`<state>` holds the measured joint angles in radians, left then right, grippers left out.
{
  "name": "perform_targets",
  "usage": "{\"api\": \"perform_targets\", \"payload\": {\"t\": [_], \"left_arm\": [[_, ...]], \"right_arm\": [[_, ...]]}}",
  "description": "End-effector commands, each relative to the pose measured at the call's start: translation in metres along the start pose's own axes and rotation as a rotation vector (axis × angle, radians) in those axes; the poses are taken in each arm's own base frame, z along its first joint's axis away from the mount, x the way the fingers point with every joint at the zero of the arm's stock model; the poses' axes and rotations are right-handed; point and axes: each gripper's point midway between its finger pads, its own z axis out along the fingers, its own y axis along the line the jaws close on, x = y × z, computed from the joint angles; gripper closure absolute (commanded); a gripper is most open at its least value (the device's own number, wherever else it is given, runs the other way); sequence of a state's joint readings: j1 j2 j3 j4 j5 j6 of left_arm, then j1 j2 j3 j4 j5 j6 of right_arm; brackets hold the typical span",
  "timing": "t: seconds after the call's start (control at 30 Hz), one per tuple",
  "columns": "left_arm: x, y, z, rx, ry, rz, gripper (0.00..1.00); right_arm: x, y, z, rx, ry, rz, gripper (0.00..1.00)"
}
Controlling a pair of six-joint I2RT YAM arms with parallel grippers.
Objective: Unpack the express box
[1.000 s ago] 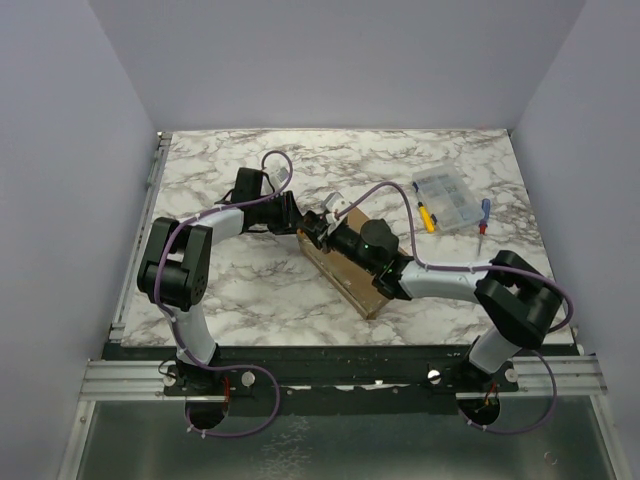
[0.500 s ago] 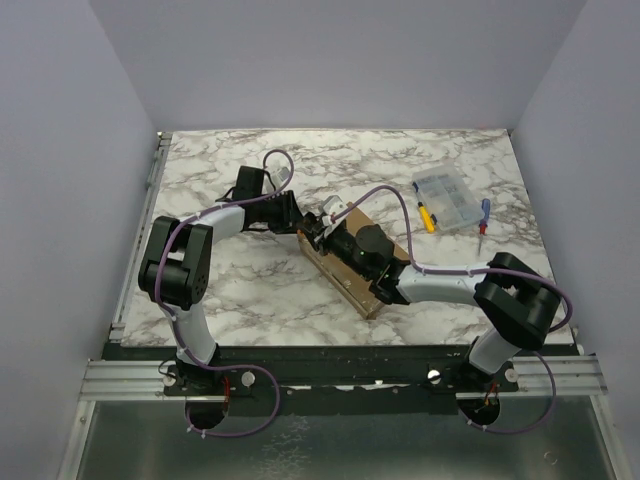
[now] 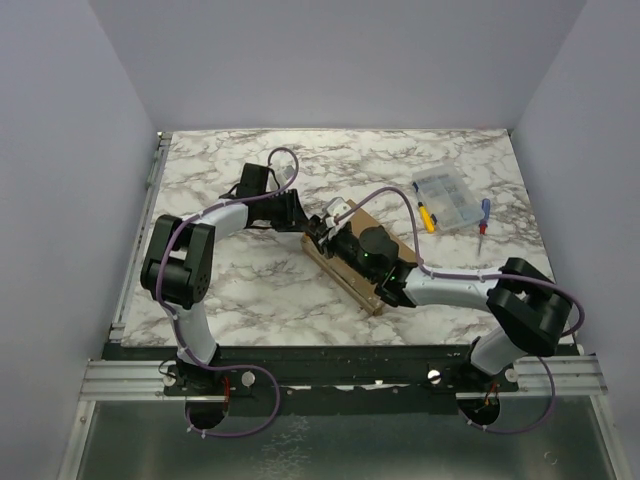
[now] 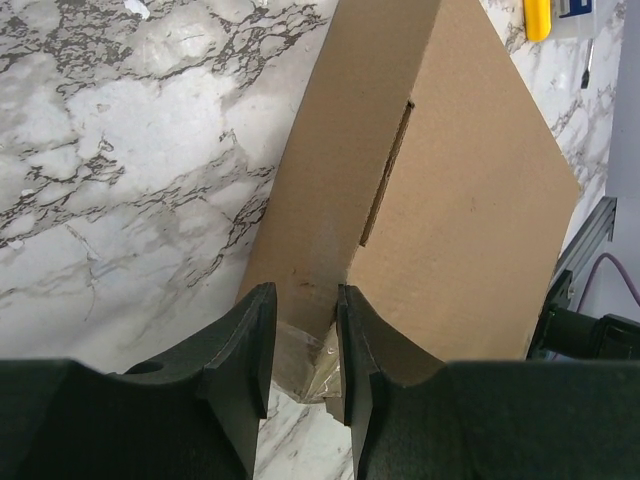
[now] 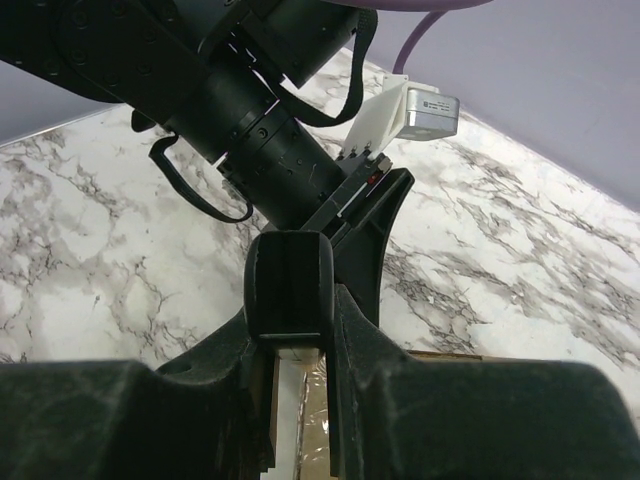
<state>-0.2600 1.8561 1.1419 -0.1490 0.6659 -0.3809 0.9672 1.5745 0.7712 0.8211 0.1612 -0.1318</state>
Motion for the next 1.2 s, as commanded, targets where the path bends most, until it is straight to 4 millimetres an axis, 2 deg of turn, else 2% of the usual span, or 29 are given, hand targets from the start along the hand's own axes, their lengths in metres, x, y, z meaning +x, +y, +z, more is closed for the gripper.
{"api": "perform_targets", "payload": {"t": [0.0, 0.3, 1.17], "left_arm": [[0.024, 0.059, 0.010, -0.225, 0.053, -0.005, 0.66], [0.026, 0.063, 0.012, -0.247, 0.066, 0.007, 0.67], [0.022, 0.061, 0.010, -0.264, 0.058, 0.028, 0.67]], "right_arm": [[0.009, 0.000, -0.013, 0.001, 0.059, 0.002, 0.99], [0.020, 0.003, -0.021, -0.019, 0.108, 0.003, 0.99], [0.020, 0.000, -0.061, -0.005, 0.142, 0.032, 0.99]]}}
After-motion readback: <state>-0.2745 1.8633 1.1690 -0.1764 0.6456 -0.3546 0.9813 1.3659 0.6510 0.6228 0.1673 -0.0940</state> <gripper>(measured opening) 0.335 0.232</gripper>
